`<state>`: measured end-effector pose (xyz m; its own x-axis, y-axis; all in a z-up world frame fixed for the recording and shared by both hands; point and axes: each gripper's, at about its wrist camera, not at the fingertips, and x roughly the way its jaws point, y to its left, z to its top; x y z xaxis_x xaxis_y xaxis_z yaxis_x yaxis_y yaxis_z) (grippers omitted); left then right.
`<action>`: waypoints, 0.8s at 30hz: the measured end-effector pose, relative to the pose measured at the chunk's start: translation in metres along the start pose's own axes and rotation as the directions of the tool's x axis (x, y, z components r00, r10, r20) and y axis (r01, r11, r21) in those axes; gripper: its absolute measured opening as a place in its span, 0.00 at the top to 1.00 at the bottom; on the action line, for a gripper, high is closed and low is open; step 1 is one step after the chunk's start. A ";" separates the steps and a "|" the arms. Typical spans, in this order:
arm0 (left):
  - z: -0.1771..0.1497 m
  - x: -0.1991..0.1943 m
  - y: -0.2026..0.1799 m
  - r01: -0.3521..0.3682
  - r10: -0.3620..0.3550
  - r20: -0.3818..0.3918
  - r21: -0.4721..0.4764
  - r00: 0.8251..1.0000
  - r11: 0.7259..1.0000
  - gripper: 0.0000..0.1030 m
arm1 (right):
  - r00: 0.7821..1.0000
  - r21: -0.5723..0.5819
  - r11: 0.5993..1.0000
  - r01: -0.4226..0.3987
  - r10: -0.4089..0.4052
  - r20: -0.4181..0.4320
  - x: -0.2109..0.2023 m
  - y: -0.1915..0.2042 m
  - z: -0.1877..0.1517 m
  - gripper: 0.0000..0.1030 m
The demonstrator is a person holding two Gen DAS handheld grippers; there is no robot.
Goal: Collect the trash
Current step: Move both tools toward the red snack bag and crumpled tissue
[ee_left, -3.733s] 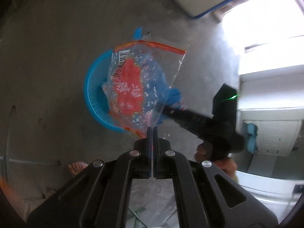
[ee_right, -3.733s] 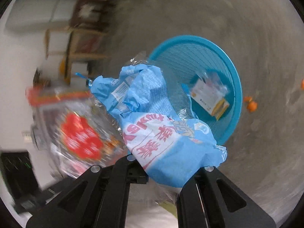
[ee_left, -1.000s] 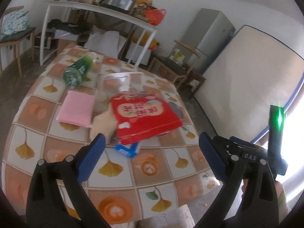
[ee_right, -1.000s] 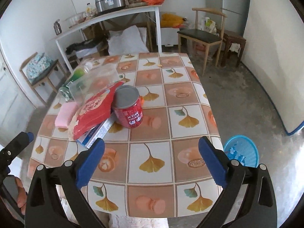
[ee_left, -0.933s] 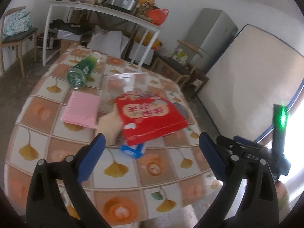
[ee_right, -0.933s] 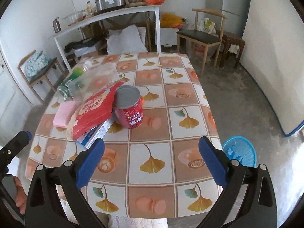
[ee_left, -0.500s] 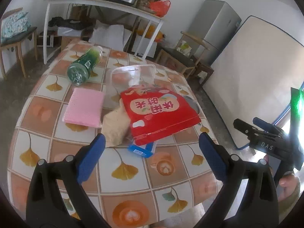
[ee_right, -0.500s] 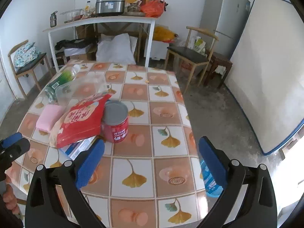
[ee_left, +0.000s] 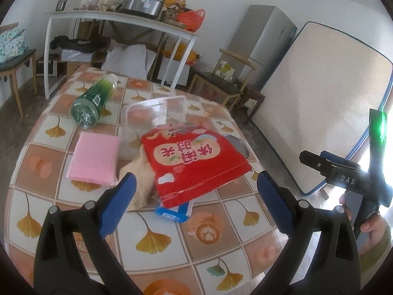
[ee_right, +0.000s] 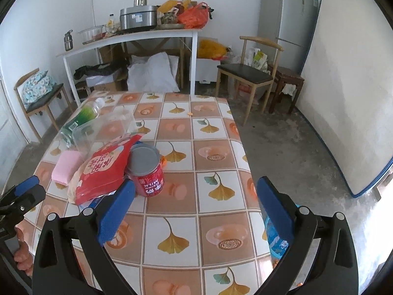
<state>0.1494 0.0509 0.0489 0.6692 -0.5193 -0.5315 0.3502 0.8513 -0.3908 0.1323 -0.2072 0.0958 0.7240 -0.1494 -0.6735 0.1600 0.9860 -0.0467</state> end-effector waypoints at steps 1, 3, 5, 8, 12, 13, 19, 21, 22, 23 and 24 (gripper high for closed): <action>0.000 -0.001 0.000 0.010 -0.010 0.007 0.007 1.000 1.000 0.08 | 1.000 0.000 1.000 -0.004 0.004 0.002 0.000 0.000 -0.001 0.06; -0.001 -0.001 -0.001 0.004 -0.004 0.023 0.021 1.000 1.000 0.08 | 1.000 0.004 1.000 -0.015 0.015 0.001 0.002 -0.002 -0.003 0.06; -0.002 0.000 -0.004 -0.009 0.007 0.039 0.048 0.999 0.999 0.08 | 0.999 0.017 0.999 -0.035 0.035 0.006 0.002 -0.005 -0.004 0.06; -0.004 0.001 -0.011 -0.023 0.018 0.054 0.101 0.998 0.995 0.08 | 0.998 0.032 0.998 -0.055 0.054 0.022 0.000 -0.010 -0.003 0.06; -0.010 -0.005 -0.020 -0.023 0.005 0.103 0.181 0.995 0.983 0.08 | 0.997 0.062 0.996 -0.068 0.065 0.048 -0.002 -0.017 0.000 0.06; -0.012 -0.007 -0.021 -0.025 0.002 0.112 0.202 0.994 0.979 0.08 | 0.996 0.076 0.994 -0.074 0.071 0.048 -0.002 -0.019 0.000 0.06; -0.028 -0.005 -0.033 -0.059 0.011 0.145 0.335 0.989 0.940 0.08 | 0.995 0.136 0.986 -0.098 0.093 0.044 0.000 -0.024 -0.006 0.06; -0.033 0.000 -0.039 -0.087 0.030 0.152 0.388 0.988 0.917 0.08 | 0.994 0.154 0.982 -0.111 0.106 0.041 0.003 -0.026 -0.009 0.06; -0.035 0.003 -0.042 -0.105 0.044 0.156 0.412 0.987 0.905 0.08 | 0.993 0.159 0.980 -0.118 0.113 0.039 0.005 -0.027 -0.011 0.06; -0.036 0.007 -0.045 -0.133 0.067 0.163 0.437 0.984 0.890 0.08 | 0.992 0.163 0.979 -0.124 0.120 0.037 0.007 -0.028 -0.012 0.06; -0.037 0.012 -0.050 -0.165 0.091 0.176 0.470 0.980 0.867 0.08 | 0.992 0.167 0.978 -0.129 0.126 0.033 0.009 -0.028 -0.013 0.06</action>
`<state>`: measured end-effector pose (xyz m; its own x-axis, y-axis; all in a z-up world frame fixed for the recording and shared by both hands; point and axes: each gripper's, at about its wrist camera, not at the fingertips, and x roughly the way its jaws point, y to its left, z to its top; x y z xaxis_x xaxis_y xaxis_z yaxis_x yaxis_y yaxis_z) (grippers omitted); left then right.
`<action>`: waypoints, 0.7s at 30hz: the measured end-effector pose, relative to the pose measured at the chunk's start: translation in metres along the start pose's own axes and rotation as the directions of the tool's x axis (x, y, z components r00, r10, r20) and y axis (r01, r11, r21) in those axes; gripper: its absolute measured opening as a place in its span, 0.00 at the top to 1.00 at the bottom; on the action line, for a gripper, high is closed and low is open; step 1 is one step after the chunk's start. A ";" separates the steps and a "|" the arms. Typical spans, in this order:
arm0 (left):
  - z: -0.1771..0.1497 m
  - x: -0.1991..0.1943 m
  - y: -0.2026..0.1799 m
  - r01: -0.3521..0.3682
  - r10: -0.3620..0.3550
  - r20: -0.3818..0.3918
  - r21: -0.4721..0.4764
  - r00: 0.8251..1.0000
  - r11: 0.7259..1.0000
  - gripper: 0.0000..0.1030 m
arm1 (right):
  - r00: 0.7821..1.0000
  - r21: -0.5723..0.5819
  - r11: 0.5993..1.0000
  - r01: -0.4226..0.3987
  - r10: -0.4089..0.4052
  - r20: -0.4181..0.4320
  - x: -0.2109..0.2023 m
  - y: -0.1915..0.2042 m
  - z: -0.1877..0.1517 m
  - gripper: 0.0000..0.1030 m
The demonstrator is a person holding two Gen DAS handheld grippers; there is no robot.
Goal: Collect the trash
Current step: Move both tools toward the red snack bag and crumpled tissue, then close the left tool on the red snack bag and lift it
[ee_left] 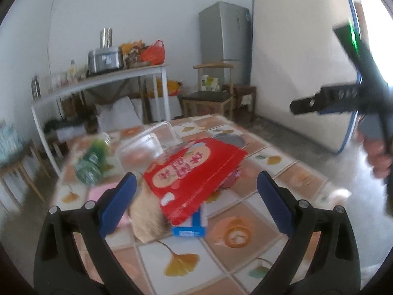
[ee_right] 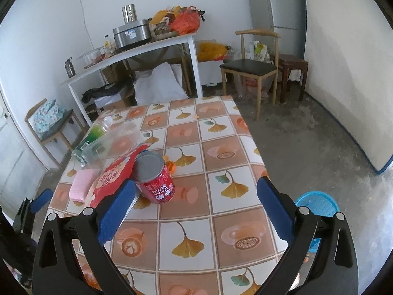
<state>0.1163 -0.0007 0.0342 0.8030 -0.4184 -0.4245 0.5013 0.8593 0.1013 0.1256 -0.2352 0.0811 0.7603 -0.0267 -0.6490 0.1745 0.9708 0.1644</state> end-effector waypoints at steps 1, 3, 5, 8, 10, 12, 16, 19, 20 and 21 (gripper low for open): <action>0.001 0.005 -0.005 -0.024 0.024 0.001 0.043 1.000 0.999 0.08 | 1.000 -0.001 1.000 -0.004 0.004 -0.005 0.003 -0.001 -0.001 0.06; 0.002 0.014 -0.012 -0.054 0.055 -0.007 0.095 0.998 0.994 0.08 | 1.000 -0.005 1.000 -0.008 0.008 -0.016 0.008 -0.002 -0.002 0.06; 0.005 0.026 -0.023 -0.084 0.088 -0.016 0.169 0.996 0.982 0.08 | 1.000 -0.005 1.000 -0.008 0.008 -0.025 0.013 -0.004 -0.003 0.06; 0.001 0.050 -0.042 -0.135 0.156 -0.047 0.304 0.987 0.943 0.10 | 0.999 0.007 1.000 -0.013 0.014 -0.045 0.022 -0.009 -0.004 0.06; -0.002 0.062 -0.050 -0.147 0.182 -0.065 0.359 0.981 0.922 0.15 | 0.998 0.019 1.000 -0.019 0.020 -0.059 0.029 -0.013 -0.005 0.06; -0.004 0.075 -0.056 -0.159 0.209 -0.083 0.404 0.974 0.901 0.24 | 0.997 0.024 0.999 -0.022 0.024 -0.070 0.034 -0.015 -0.006 0.06; -0.003 0.089 -0.061 -0.174 0.238 -0.095 0.440 0.967 0.881 0.41 | 0.996 0.029 0.999 -0.029 0.031 -0.081 0.041 -0.019 -0.008 0.06; 0.000 0.092 -0.061 -0.169 0.241 -0.108 0.447 0.965 0.879 0.56 | 0.995 0.042 0.999 -0.035 0.039 -0.088 0.045 -0.023 -0.010 0.06; 0.000 0.092 -0.060 -0.171 0.244 -0.109 0.449 0.964 0.877 0.59 | 0.995 0.046 0.998 -0.037 0.041 -0.089 0.045 -0.024 -0.010 0.06; 0.001 0.091 -0.061 -0.181 0.254 -0.104 0.454 0.962 0.872 0.66 | 0.995 0.050 0.998 -0.037 0.042 -0.089 0.045 -0.026 -0.011 0.06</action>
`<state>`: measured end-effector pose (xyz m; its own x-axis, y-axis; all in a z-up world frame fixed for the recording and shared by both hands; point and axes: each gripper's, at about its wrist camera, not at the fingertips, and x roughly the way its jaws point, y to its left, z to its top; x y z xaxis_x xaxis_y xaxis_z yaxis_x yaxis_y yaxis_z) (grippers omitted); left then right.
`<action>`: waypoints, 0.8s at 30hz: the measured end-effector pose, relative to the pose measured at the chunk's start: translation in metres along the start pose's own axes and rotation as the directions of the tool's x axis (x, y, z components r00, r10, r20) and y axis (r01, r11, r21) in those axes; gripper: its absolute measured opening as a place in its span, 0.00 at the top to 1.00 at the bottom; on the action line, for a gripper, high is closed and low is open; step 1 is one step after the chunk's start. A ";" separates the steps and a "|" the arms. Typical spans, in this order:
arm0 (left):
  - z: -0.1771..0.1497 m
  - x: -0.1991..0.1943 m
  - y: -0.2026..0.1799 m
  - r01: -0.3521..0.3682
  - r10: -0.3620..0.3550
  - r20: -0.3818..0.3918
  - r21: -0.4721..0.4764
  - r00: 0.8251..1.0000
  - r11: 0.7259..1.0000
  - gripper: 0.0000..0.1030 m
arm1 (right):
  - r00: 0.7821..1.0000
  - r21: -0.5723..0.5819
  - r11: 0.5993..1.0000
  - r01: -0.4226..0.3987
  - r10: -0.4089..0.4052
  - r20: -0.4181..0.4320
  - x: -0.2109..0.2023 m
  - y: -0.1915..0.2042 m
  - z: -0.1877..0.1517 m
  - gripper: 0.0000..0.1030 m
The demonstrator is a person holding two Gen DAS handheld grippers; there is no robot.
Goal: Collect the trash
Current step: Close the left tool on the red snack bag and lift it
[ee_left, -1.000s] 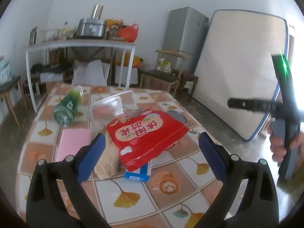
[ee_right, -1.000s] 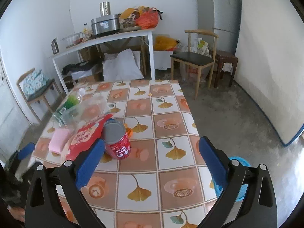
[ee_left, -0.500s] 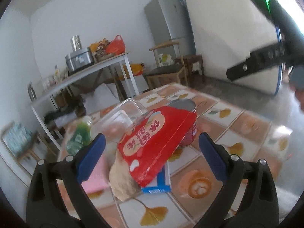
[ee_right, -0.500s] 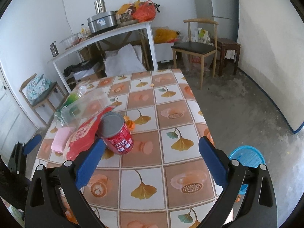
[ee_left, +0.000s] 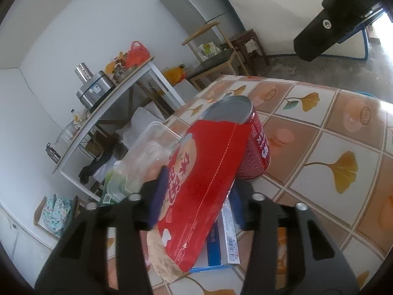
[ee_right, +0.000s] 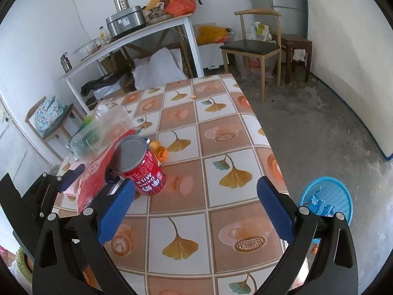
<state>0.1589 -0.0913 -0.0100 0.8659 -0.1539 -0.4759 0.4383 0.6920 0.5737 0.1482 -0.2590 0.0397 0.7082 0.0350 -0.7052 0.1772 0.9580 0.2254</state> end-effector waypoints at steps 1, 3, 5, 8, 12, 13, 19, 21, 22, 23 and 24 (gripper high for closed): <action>0.000 -0.001 0.000 -0.006 0.006 0.000 0.003 1.000 1.000 0.74 | 1.000 0.002 1.000 0.000 0.000 0.000 0.000 -0.001 0.000 0.06; -0.001 -0.001 -0.002 -0.022 0.022 -0.004 0.011 1.000 1.000 0.81 | 1.000 0.010 1.000 -0.002 0.002 0.001 0.000 -0.004 -0.002 0.06; -0.002 -0.003 -0.003 -0.040 0.040 0.000 0.020 0.999 0.999 0.86 | 1.000 0.016 1.000 -0.004 0.004 -0.001 0.000 -0.007 -0.003 0.06; -0.002 -0.010 -0.002 -0.081 0.080 0.018 0.027 0.997 0.996 0.95 | 1.000 0.022 1.000 -0.006 0.006 -0.003 -0.001 -0.010 -0.005 0.06; 0.000 -0.021 0.006 -0.155 0.154 0.069 0.005 0.986 0.988 1.00 | 1.000 0.022 1.000 -0.006 0.006 0.004 -0.004 -0.011 -0.008 0.06; 0.001 -0.024 0.008 -0.167 0.166 0.077 -0.002 0.983 0.986 1.00 | 1.000 0.023 1.000 -0.006 0.006 0.006 -0.005 -0.011 -0.008 0.06; 0.004 -0.053 0.034 -0.232 0.244 0.158 -0.088 0.957 0.969 1.00 | 1.000 0.022 1.000 -0.007 0.007 0.009 -0.007 -0.012 -0.009 0.06; 0.005 -0.064 0.047 -0.229 0.250 0.173 -0.134 0.953 0.964 1.00 | 1.000 0.017 1.000 -0.008 0.007 0.015 -0.009 -0.010 -0.010 0.06; 0.004 -0.069 0.055 -0.222 0.250 0.176 -0.162 0.952 0.962 1.00 | 1.000 0.013 1.000 -0.007 0.007 0.020 -0.011 -0.009 -0.010 0.06; 0.004 -0.075 0.063 -0.207 0.243 0.180 -0.195 0.953 0.959 1.00 | 1.000 0.010 1.000 -0.008 0.008 0.024 -0.013 -0.007 -0.009 0.06; 0.003 -0.081 0.076 -0.181 0.229 0.184 -0.245 0.956 0.952 1.00 | 0.999 0.004 1.000 -0.012 0.012 0.031 -0.015 -0.005 -0.009 0.06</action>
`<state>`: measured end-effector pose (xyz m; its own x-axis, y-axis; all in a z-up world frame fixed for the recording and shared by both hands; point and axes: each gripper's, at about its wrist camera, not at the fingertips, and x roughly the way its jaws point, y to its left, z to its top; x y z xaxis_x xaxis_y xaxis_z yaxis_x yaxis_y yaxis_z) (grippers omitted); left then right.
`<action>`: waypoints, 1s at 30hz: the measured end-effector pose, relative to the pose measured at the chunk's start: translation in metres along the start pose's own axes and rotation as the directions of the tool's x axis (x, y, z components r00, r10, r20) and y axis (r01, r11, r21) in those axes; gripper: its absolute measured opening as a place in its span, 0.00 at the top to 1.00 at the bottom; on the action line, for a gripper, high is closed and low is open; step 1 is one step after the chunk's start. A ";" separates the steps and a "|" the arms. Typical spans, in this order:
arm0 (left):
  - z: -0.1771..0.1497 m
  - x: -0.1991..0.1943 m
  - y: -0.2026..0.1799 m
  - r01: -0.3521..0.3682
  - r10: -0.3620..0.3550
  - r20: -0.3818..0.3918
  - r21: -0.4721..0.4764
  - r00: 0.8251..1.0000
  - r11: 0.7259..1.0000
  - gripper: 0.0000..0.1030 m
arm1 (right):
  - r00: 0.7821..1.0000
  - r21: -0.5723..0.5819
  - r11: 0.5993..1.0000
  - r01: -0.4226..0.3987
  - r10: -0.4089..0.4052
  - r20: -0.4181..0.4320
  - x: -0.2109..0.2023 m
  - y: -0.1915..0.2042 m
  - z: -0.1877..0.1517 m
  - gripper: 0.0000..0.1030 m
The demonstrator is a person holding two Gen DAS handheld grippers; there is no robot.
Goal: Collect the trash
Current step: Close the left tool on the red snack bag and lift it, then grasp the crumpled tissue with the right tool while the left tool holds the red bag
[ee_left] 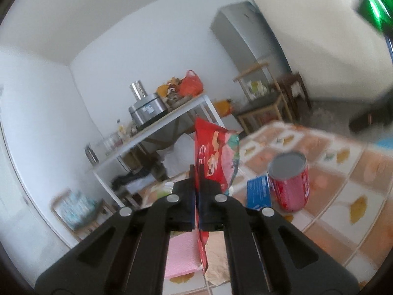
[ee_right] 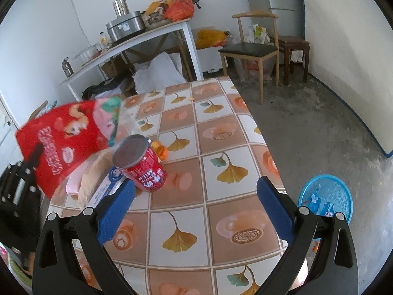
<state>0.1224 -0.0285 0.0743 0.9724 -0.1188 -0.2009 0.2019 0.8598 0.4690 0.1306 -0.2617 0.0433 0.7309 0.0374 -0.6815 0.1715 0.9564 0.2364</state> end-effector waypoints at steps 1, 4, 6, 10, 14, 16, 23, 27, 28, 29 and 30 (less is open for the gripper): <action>0.002 -0.003 0.012 0.008 -0.008 -0.002 -0.048 1.000 0.999 1.00 | 1.000 -0.006 1.000 -0.004 0.004 0.007 -0.003 0.003 0.001 0.06; 0.006 -0.010 0.059 0.040 -0.041 -0.002 -0.215 0.999 0.976 1.00 | 0.999 -0.045 0.998 -0.040 0.041 0.030 -0.010 0.016 0.005 0.06; 0.005 -0.013 0.089 0.059 -0.063 -0.003 -0.310 0.998 0.949 1.00 | 0.994 -0.107 0.990 -0.097 0.101 0.034 -0.013 0.032 0.010 0.06; -0.008 -0.019 0.140 0.085 -0.103 -0.012 -0.476 0.995 0.876 1.00 | 0.972 -0.313 0.921 -0.232 0.232 -0.039 -0.009 0.091 0.014 0.06; -0.032 -0.020 0.178 0.086 -0.134 -0.034 -0.605 0.990 0.792 1.00 | 0.929 -0.482 0.794 -0.370 0.311 -0.201 0.019 0.161 0.014 0.06; -0.044 -0.020 0.188 0.081 -0.145 -0.047 -0.641 0.988 0.763 1.00 | 0.909 -0.538 0.733 -0.415 0.309 -0.280 0.038 0.188 0.010 0.06; -0.070 -0.019 0.204 0.064 -0.148 -0.069 -0.672 0.987 0.738 1.00 | 0.892 -0.683 0.614 -0.395 0.079 -0.445 0.129 0.253 -0.006 0.06; -0.078 -0.014 0.211 0.066 -0.160 -0.075 -0.685 0.984 0.726 1.00 | 0.863 -0.697 0.600 -0.393 -0.020 -0.504 0.176 0.261 -0.006 0.06; -0.080 -0.013 0.212 0.066 -0.161 -0.076 -0.687 0.984 0.724 1.00 | 0.849 -0.688 0.601 -0.406 -0.030 -0.527 0.184 0.263 -0.006 0.07; -0.081 -0.012 0.213 0.066 -0.162 -0.076 -0.688 0.984 0.723 1.00 | 0.842 -0.685 0.602 -0.410 -0.038 -0.538 0.189 0.263 -0.007 0.07; -0.082 -0.011 0.214 0.067 -0.164 -0.076 -0.691 0.983 0.720 1.00 | 0.833 -0.680 0.606 -0.412 -0.052 -0.551 0.196 0.264 -0.007 0.07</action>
<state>0.1457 0.1973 0.1062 0.9143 -0.2206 -0.3398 0.1299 0.9541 -0.2699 0.3148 0.0000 -0.0327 0.2361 0.1414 -0.9614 -0.6470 0.7610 -0.0470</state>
